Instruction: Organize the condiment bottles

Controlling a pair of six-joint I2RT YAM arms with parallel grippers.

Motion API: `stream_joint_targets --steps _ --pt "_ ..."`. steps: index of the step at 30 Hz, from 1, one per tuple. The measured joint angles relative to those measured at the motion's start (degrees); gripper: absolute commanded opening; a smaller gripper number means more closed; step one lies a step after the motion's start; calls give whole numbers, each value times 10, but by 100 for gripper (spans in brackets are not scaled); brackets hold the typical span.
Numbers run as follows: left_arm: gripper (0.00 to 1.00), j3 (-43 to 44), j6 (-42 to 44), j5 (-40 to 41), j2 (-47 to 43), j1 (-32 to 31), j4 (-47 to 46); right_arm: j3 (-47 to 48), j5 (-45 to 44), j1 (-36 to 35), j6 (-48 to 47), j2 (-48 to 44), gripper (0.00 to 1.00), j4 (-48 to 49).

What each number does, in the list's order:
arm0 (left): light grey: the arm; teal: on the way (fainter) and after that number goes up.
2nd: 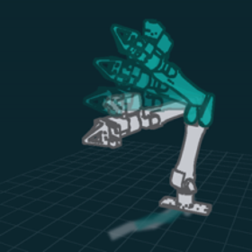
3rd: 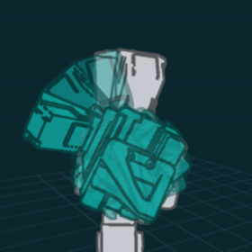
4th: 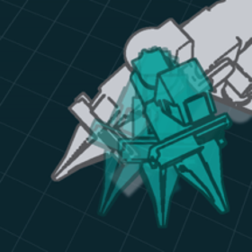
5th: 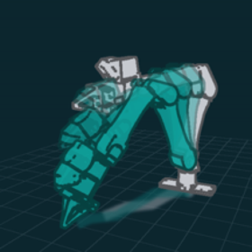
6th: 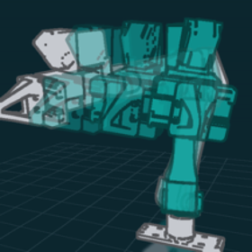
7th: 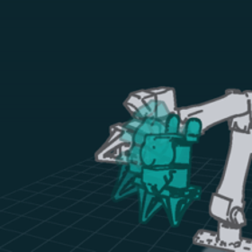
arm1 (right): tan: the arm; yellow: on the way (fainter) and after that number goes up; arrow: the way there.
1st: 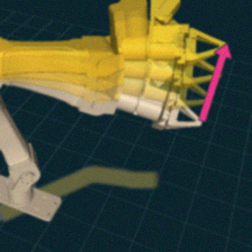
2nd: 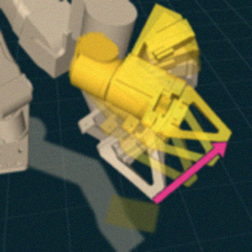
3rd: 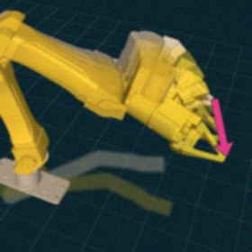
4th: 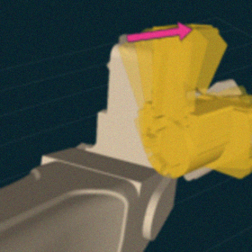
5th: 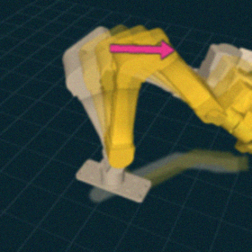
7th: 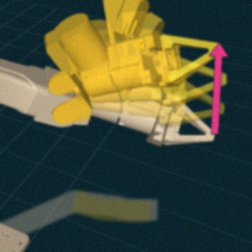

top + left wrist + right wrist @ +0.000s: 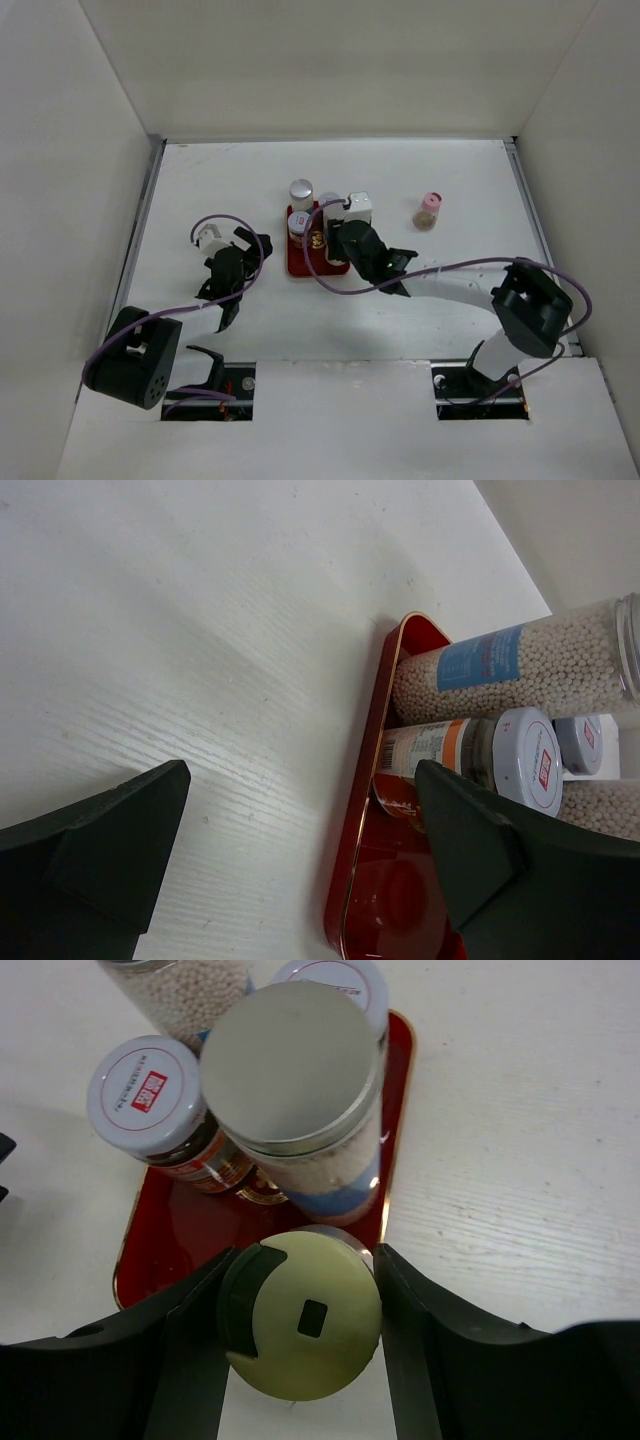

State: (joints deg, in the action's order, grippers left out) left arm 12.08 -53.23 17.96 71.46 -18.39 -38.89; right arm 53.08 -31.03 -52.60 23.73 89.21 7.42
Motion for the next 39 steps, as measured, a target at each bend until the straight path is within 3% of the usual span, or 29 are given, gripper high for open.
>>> stream_joint_targets --steps 12,15,17,19,24,28,34,39 --pt "100 0 0 -2 -1 4 -3 102 35 -40 -1 137 45 21" --pt "100 0 0 -2 -1 5 -3 118 41 -44 -2 161 55 21" --pt "100 0 0 -2 -2 7 -3 127 43 -45 -1 167 70 23" --pt "100 0 0 -2 -4 7 -3 129 46 -45 0 167 80 23" --pt "100 0 -2 -2 -5 9 -4 115 50 -45 -3 137 85 21" --pt "100 0 -2 -3 -5 9 -5 58 54 -35 -5 32 86 21" --pt "100 0 -2 -3 -5 8 -5 -28 39 68 -9 -135 86 43" --pt "100 0 -2 -2 -5 7 -6 -64 7 219 -8 -156 99 45"
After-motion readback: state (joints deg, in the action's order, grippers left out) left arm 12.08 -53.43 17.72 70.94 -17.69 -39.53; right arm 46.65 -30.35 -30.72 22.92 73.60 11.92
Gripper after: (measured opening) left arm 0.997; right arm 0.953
